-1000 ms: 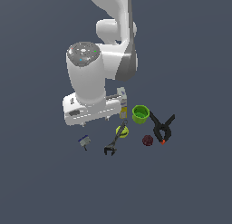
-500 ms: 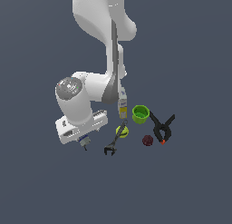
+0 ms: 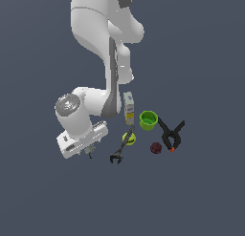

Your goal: Pick up a designated object from a clutter of objects.

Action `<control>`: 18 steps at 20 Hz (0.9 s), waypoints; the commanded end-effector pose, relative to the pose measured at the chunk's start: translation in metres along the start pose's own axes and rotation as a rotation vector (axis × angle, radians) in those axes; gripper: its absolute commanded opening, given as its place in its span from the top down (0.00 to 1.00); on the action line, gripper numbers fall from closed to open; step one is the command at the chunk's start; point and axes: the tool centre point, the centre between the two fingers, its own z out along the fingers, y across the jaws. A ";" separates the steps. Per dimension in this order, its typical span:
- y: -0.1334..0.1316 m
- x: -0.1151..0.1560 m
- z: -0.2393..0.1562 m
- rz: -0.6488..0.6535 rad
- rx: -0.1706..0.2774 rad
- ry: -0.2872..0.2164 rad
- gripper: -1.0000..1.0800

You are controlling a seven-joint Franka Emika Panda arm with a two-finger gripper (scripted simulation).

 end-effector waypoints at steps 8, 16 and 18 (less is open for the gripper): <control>0.002 -0.001 0.010 -0.010 0.001 0.003 0.04; 0.001 -0.001 0.046 -0.014 0.001 0.004 0.04; 0.001 -0.001 0.052 -0.014 0.001 0.004 0.04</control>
